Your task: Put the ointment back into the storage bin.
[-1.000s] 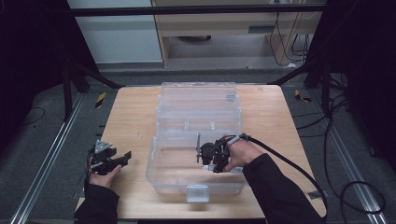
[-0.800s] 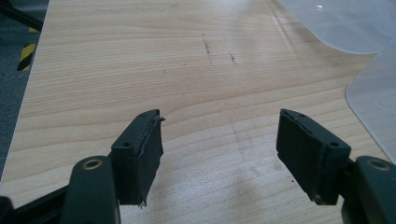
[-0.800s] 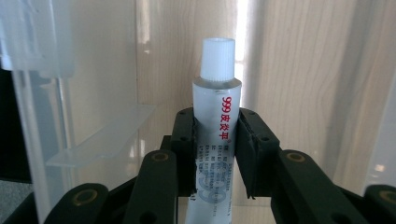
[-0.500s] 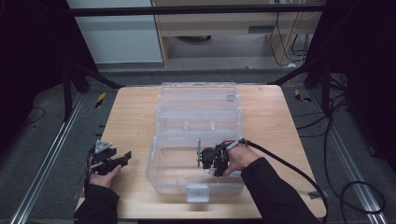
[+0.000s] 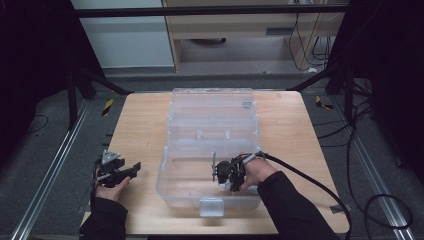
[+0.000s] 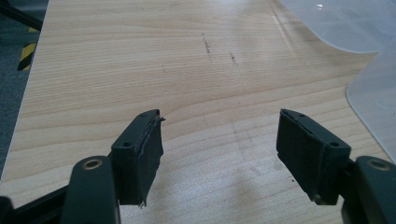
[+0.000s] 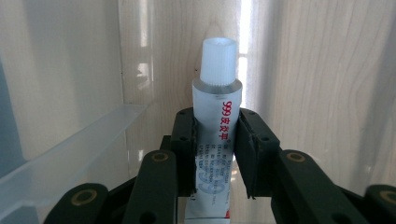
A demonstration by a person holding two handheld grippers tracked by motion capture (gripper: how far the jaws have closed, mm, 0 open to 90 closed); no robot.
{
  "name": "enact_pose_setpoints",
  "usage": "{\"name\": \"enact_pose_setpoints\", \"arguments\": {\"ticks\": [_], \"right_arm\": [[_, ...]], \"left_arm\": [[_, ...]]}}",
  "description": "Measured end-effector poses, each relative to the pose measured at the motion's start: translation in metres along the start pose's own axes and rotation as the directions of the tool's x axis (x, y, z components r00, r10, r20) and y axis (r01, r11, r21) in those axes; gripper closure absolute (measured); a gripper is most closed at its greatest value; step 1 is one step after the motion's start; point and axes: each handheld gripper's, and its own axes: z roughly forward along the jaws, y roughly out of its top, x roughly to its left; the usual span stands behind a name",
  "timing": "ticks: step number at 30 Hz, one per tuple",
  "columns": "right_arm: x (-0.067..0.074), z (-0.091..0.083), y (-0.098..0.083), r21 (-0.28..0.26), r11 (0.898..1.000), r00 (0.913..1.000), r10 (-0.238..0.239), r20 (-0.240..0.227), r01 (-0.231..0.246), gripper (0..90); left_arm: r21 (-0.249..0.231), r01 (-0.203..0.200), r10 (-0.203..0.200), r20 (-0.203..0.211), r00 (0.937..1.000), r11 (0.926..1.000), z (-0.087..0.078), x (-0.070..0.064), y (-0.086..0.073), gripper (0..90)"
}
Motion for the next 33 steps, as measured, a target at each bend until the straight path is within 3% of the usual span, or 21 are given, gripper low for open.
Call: {"name": "enact_pose_setpoints", "arguments": {"ticks": [21, 24, 28, 33], "right_arm": [[0.001, 0.004, -0.003, -0.023, 0.999, 0.9995, 0.031, 0.005, -0.031, 66.7], [-0.001, -0.002, -0.005, -0.043, 0.999, 0.9996, 0.024, 0.013, -0.023, 64.9], [-0.002, -0.016, -0.010, -0.080, 0.996, 0.9978, 0.053, 0.039, -0.050, 61.2], [-0.001, -0.037, -0.019, -0.161, 0.983, 0.9933, 0.099, 0.060, -0.088, 56.1]], "left_arm": [[0.004, -0.001, 0.001, 0.001, 1.0000, 1.0000, 0.001, 0.000, 0.000, 31.1], [0.003, -0.001, 0.001, 0.001, 1.0000, 1.0000, 0.000, 0.000, 0.000, 31.1], [0.005, -0.002, 0.002, 0.001, 1.0000, 1.0000, 0.000, 0.000, 0.000, 31.0], [0.005, -0.001, 0.001, 0.001, 1.0000, 1.0000, 0.000, 0.000, 0.000, 30.9]]}}
